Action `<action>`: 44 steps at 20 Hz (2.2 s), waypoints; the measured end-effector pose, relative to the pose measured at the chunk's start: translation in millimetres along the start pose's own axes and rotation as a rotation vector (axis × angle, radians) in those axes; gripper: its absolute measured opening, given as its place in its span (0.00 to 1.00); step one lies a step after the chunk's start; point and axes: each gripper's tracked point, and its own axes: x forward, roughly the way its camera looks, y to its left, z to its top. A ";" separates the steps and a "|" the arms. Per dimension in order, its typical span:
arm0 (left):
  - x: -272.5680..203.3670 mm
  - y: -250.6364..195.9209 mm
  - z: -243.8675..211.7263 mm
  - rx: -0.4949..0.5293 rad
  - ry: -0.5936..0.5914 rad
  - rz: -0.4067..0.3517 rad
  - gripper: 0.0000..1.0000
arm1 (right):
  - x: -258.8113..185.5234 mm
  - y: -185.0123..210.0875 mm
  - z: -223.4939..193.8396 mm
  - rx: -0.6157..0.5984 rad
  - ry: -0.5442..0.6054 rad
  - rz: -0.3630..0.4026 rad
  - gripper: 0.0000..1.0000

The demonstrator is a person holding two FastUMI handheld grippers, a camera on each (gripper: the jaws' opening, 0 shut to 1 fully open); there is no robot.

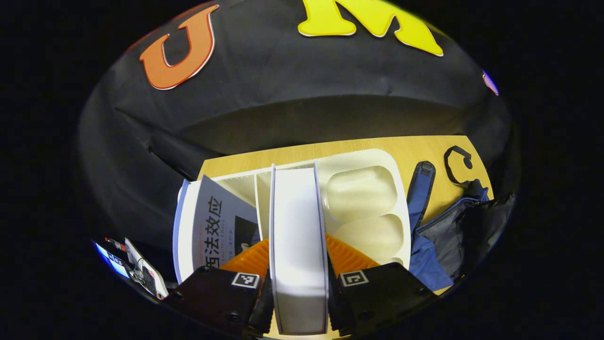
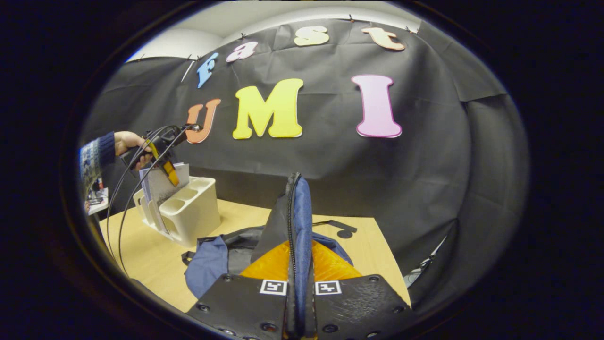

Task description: Open the schoolbag, grab two books from the bookshelf and put them into the schoolbag.

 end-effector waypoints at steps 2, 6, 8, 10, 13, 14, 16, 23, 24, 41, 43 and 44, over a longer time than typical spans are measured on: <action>-12.0 -0.5 -5.0 -0.015 -0.019 -0.009 0.47 | -0.7 1.1 0.4 0.008 0.000 0.002 0.07; -52.4 11.8 -25.0 -0.040 -0.066 -0.010 0.51 | 1.3 3.2 -2.2 0.016 -0.001 -0.003 0.07; -69.7 14.1 -38.7 -0.063 -0.090 -0.023 0.47 | 3.0 5.3 -4.5 0.017 0.004 -0.005 0.07; -89.1 11.3 -55.7 -0.083 -0.105 -0.066 0.48 | 5.7 9.4 -8.7 0.022 0.012 -0.003 0.07; -114.8 13.3 -87.7 -0.108 -0.144 -0.098 0.51 | 9.9 12.7 -14.4 0.017 0.024 -0.008 0.07; -123.0 16.3 -100.1 -0.112 -0.159 -0.100 0.47 | 10.3 12.7 -17.2 0.011 0.031 -0.014 0.07; -131.2 15.4 -123.3 -0.145 -0.182 -0.113 0.47 | 11.4 14.9 -19.5 0.012 0.037 -0.015 0.07; -149.1 -0.6 -188.8 -0.286 -0.212 -0.272 0.47 | 16.2 18.9 -20.1 -0.001 0.044 -0.025 0.10; -151.6 -2.7 -193.5 -0.304 -0.219 -0.298 0.47 | 16.1 20.6 -19.9 0.005 0.045 -0.025 0.08; -159.3 -111.9 -174.2 -0.793 -0.358 -0.871 0.47 | 20.3 28.3 27.8 -0.075 0.074 -0.058 0.07; -155.8 -125.4 -163.0 -0.840 -0.365 -0.905 0.47 | 20.3 29.8 30.1 -0.078 0.081 -0.052 0.07; -155.7 -132.1 -157.2 -0.856 -0.375 -0.911 0.47 | 21.8 30.5 32.9 -0.080 0.079 -0.049 0.07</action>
